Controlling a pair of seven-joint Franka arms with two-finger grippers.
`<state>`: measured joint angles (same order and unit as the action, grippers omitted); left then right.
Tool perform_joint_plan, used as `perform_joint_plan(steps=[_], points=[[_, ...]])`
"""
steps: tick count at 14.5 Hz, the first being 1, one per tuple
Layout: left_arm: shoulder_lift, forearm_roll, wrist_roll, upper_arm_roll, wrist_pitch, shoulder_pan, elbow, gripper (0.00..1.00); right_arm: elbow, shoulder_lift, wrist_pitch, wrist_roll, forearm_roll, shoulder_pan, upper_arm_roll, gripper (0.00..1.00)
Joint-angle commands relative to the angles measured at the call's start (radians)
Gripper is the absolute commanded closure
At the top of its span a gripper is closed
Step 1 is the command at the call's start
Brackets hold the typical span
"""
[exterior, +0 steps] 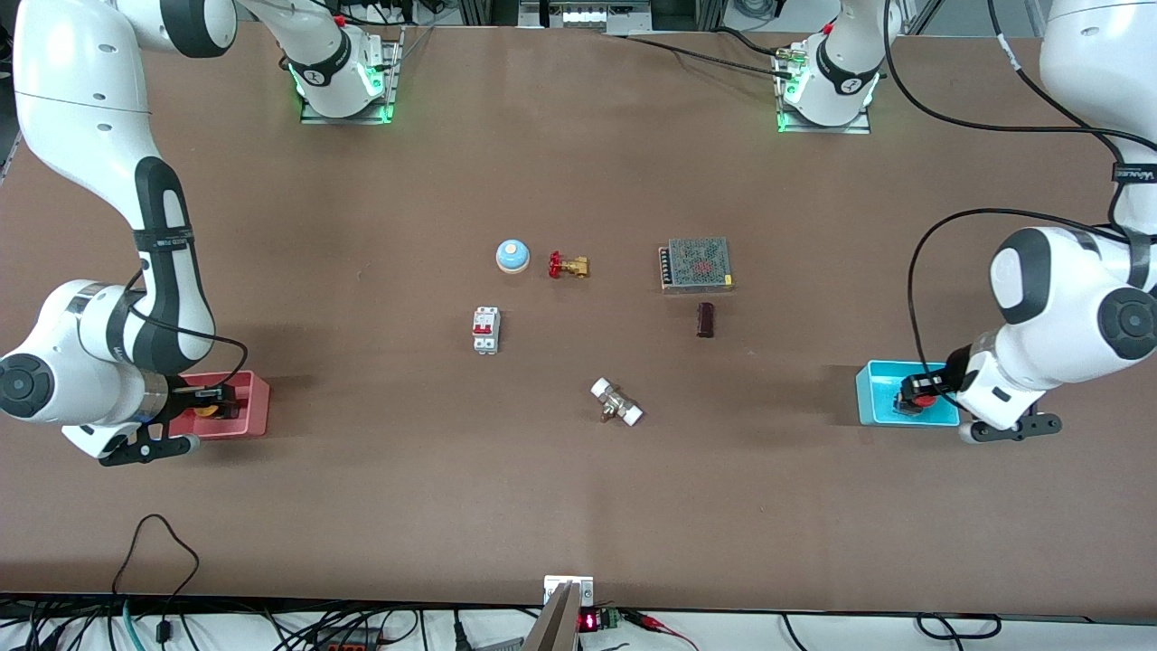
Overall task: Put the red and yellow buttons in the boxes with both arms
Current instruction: 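Carry the yellow button to the pink box while the left gripper carries red to cyan, then open the right gripper over the pink box while the left gripper releases into cyan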
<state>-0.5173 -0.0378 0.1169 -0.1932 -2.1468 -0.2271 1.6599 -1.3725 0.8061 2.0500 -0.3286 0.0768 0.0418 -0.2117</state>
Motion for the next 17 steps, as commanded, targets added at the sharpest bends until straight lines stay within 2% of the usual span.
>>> perform_joint_plan(steps=[1, 3, 4, 5, 10, 13, 15, 17], points=[[-0.015, -0.017, -0.025, -0.008, 0.007, -0.020, 0.009, 0.73, 0.024, 0.019, 0.012, -0.010, -0.002, -0.011, 0.011, 0.61], [-0.035, -0.017, -0.025, -0.008, 0.007, -0.032, 0.011, 0.73, 0.024, 0.024, 0.012, -0.003, 0.001, -0.011, 0.011, 0.41], [-0.049, -0.017, -0.025, -0.008, 0.005, -0.034, 0.011, 0.73, 0.024, 0.024, 0.012, -0.001, 0.005, -0.013, 0.012, 0.18], [-0.061, -0.017, -0.025, -0.008, 0.004, -0.035, 0.009, 0.73, 0.024, 0.019, 0.010, 0.002, 0.006, -0.011, 0.012, 0.00], [-0.092, -0.017, -0.026, -0.008, -0.008, -0.043, 0.006, 0.73, 0.026, -0.013, -0.005, 0.011, 0.026, -0.003, 0.014, 0.00], [-0.105, -0.017, -0.026, -0.006, -0.010, -0.041, 0.000, 0.66, 0.026, -0.066, -0.056, 0.011, 0.026, -0.002, 0.014, 0.00], [-0.105, -0.017, -0.026, -0.008, -0.010, -0.041, -0.003, 0.46, 0.026, -0.128, -0.106, 0.014, 0.026, 0.001, 0.015, 0.00], [-0.101, -0.016, -0.025, -0.008, -0.010, -0.040, -0.008, 0.32, 0.026, -0.192, -0.158, 0.016, 0.029, 0.006, 0.020, 0.00]])
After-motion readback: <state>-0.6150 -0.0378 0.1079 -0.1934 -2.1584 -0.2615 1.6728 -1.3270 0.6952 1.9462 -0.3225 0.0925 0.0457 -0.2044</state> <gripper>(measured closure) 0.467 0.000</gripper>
